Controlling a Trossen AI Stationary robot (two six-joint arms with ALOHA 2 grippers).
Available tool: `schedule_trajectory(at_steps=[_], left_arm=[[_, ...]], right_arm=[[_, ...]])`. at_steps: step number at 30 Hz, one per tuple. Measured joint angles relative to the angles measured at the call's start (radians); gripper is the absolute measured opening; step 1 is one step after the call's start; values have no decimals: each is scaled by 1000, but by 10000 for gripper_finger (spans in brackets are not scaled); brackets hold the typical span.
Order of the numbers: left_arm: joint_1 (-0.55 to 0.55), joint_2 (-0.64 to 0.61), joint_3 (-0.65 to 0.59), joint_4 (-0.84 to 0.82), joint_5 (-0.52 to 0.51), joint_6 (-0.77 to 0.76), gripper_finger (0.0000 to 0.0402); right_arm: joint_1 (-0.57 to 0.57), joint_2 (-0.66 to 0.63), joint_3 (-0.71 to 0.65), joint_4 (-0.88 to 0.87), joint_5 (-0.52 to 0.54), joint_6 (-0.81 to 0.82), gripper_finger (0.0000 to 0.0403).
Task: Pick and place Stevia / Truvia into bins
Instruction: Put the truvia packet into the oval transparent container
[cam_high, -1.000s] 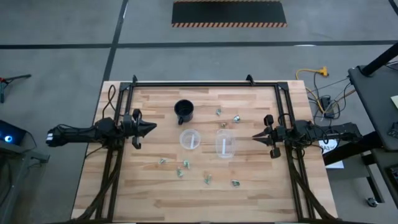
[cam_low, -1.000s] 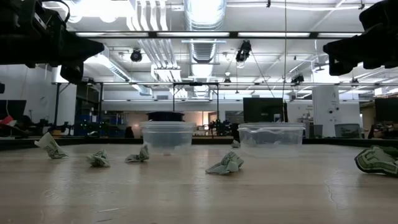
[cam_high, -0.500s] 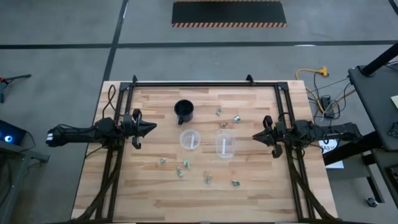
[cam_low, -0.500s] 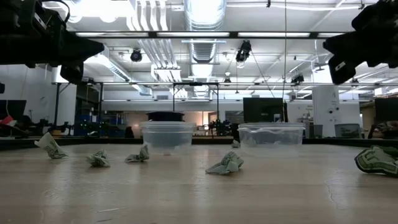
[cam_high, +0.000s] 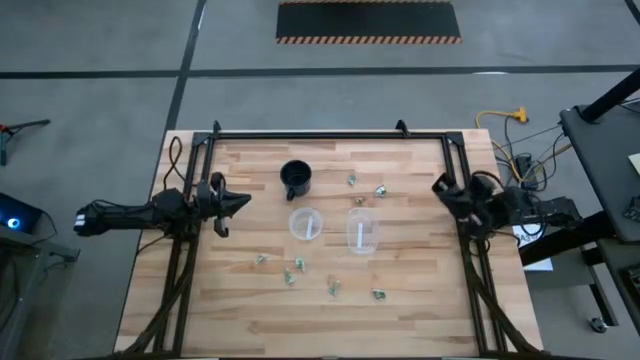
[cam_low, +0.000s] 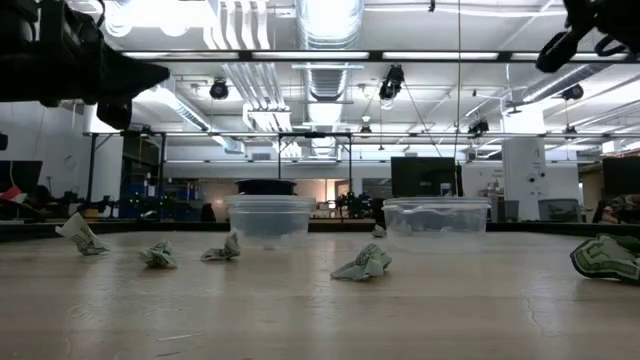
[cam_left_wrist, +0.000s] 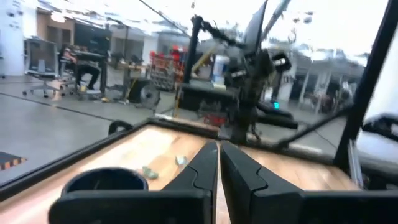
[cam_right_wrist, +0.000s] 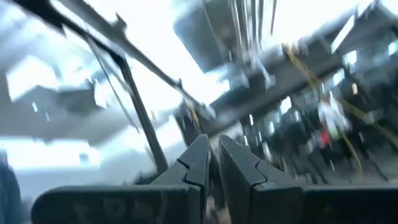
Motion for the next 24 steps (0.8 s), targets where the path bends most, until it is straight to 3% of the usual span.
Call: schedule_trajectory(at_steps=[6,12,14,19,24], left_arm=[[0,3,0,195,-32,-269,2],[0,6,-1,448,-38,-284,2],[0,18,-1,540,-87,-318,2],[0,23,2,675,-163,-392,2],[0,50,40,723,-160,-411,2]], right_arm=[[0,-1,0,204,64,-121,29],[0,-1,0,291,64,-139,29],[0,-1,0,307,66,-142,29],[-1,-2,0,329,213,-183,29],[-1,-2,0,350,244,-183,29]])
